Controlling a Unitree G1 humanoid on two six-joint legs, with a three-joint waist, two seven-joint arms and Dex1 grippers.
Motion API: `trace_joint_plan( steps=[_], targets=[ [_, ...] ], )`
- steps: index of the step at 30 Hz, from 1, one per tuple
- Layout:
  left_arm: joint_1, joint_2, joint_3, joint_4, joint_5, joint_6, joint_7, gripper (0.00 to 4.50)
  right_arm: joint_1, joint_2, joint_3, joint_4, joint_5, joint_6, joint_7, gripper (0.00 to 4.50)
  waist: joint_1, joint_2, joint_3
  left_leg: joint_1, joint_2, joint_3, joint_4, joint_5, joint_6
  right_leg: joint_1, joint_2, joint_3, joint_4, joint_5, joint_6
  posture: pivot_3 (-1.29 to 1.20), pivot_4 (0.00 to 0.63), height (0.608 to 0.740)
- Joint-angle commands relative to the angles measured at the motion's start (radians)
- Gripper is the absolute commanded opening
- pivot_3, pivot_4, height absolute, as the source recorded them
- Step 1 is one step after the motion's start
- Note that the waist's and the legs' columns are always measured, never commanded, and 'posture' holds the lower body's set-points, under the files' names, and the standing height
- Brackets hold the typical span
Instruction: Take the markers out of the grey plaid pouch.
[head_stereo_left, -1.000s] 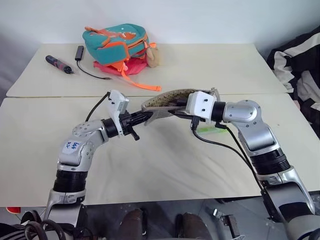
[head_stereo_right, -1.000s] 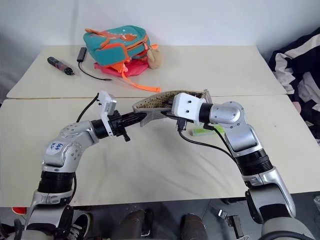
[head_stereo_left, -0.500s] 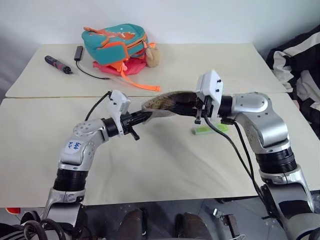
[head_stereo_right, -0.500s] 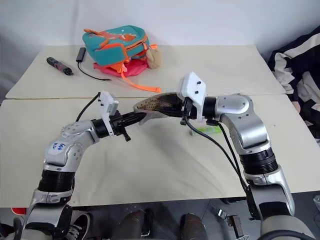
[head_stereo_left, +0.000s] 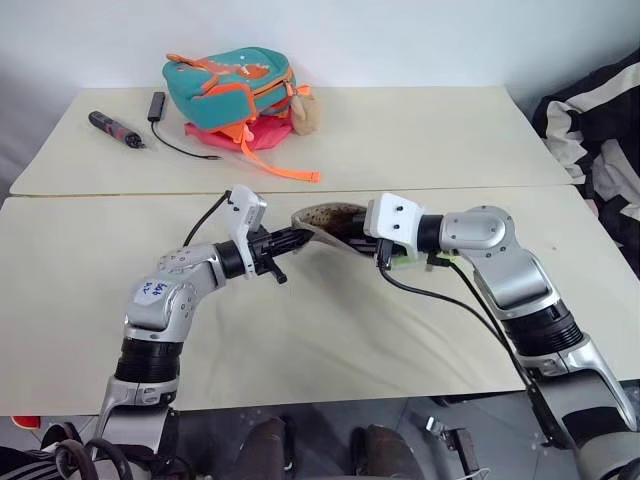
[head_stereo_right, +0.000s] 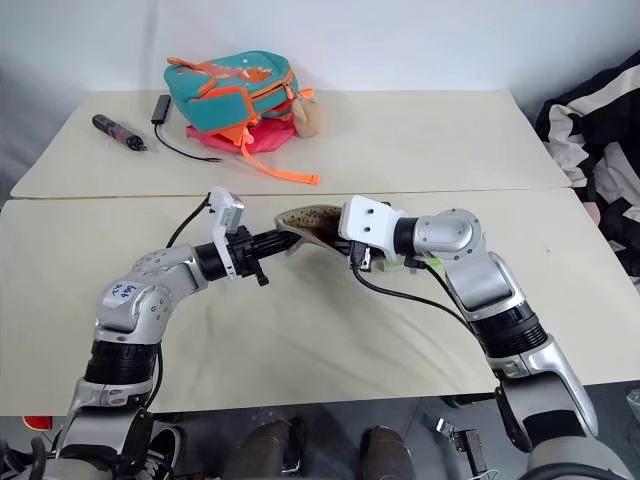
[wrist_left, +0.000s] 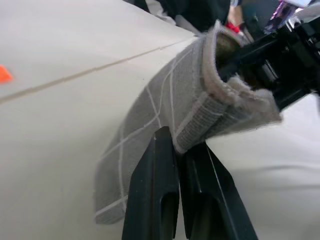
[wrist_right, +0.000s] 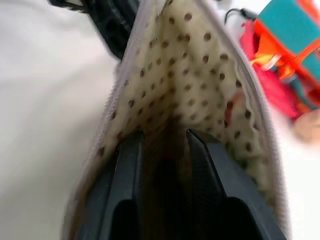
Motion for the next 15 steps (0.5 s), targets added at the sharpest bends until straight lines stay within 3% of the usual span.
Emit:
trace_joint_plan(
  steps=[1, 8, 15],
  targets=[
    [-0.001, 0.024, -0.001, -0.075, -0.054, 0.046, -0.04, 0.0, -0.035, -0.003, 0.022, 0.014, -0.072, -0.058, -0.021, 1.38, 0.0, 0.0, 0.0, 0.0, 0.0, 0.0, 0.0, 0.0, 0.0, 0.0, 0.0, 0.0, 0.0, 0.0, 0.0, 0.0, 0.15, 0.74],
    [-0.023, 0.019, 0.023, -0.094, -0.152, 0.212, -0.021, 0.0, -0.075, -0.015, 0.117, 0.004, -0.2, -0.076, 0.033, 1.38, 0.001, 0.0, 0.0, 0.0, 0.0, 0.0, 0.0, 0.0, 0.0, 0.0, 0.0, 0.001, 0.0, 0.0, 0.0, 0.0, 0.15, 0.74],
    [-0.036, 0.048, 0.026, -0.096, -0.167, 0.24, -0.042, 0.0, -0.087, -0.044, 0.144, 0.001, -0.238, -0.021, 0.126, 1.38, 0.001, 0.0, 0.0, 0.0, 0.0, -0.001, 0.0, 0.0, 0.0, 0.0, 0.0, 0.001, 0.0, 0.0, 0.0, 0.0, 0.15, 0.74]
  ],
)
